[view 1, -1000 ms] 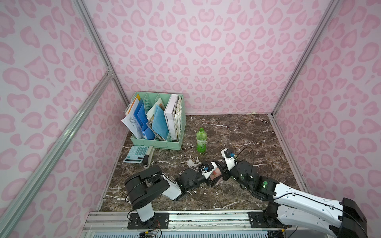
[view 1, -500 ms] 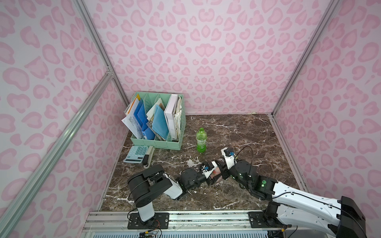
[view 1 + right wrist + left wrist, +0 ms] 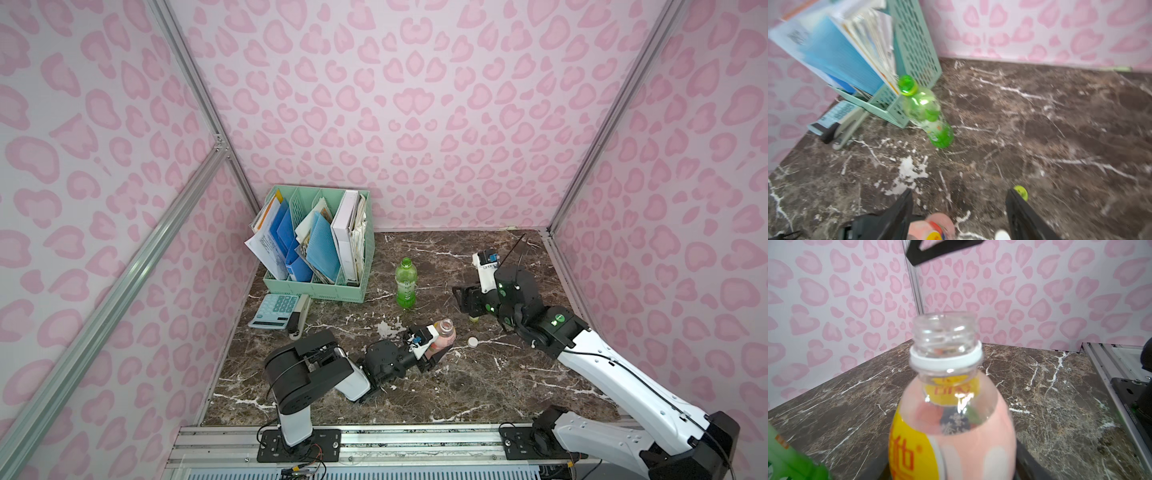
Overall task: Screw on the bottle caps
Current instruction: Screw the bottle cap onto the plastic bottle.
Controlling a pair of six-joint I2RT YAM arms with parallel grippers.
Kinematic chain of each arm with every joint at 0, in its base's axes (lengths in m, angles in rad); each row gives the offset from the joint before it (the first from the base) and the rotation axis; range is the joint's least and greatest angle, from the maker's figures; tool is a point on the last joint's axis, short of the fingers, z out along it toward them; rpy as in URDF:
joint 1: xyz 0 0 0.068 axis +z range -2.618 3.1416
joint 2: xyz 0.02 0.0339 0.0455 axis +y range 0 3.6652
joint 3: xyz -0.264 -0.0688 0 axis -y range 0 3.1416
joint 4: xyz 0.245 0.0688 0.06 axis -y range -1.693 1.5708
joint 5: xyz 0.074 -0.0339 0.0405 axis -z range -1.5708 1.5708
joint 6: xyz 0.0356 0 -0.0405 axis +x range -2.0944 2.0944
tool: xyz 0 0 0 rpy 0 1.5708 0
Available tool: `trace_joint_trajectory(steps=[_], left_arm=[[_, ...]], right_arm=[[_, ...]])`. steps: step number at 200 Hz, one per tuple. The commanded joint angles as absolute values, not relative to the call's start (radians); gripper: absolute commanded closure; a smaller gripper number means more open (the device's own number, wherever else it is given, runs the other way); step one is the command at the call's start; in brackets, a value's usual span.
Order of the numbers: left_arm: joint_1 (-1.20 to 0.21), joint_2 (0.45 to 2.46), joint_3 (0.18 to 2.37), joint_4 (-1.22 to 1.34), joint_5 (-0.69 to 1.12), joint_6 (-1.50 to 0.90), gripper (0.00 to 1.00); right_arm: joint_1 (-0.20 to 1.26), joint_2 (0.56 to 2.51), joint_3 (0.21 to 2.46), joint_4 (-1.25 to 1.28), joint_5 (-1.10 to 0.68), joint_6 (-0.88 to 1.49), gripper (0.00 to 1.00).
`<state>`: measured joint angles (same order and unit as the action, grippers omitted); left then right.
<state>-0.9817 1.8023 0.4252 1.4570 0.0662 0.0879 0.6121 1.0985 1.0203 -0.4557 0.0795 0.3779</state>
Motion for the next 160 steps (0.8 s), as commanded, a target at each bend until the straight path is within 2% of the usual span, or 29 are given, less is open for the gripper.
trace_joint_trajectory(steps=[1, 17, 44, 87, 124, 160], left_arm=[[-0.974, 1.803, 0.419, 1.413, 0.049, 0.104, 0.33], [-0.97, 1.799, 0.418, 1.413, 0.052, 0.1, 0.33], [-0.968, 1.793, 0.422, 1.392, 0.058, 0.097, 0.33], [-0.962, 1.796, 0.417, 1.397, 0.054, 0.094, 0.33], [-0.961, 1.77, 0.435, 1.323, 0.075, 0.098, 0.33], [-0.961, 1.766, 0.443, 1.304, 0.078, 0.101, 0.33]], right_arm=[[0.505, 1.124, 1.017, -0.669, -0.047, 0.403, 0.28], [0.448, 1.175, 1.014, -0.73, -0.05, 0.391, 0.29], [0.442, 1.29, 0.994, -0.765, -0.042, 0.362, 0.32], [0.442, 1.47, 0.951, -0.703, -0.12, 0.348, 0.44], [0.443, 1.575, 0.943, -0.679, -0.128, 0.333, 0.46], [0.466, 1.634, 0.987, -0.707, -0.056, 0.333, 0.47]])
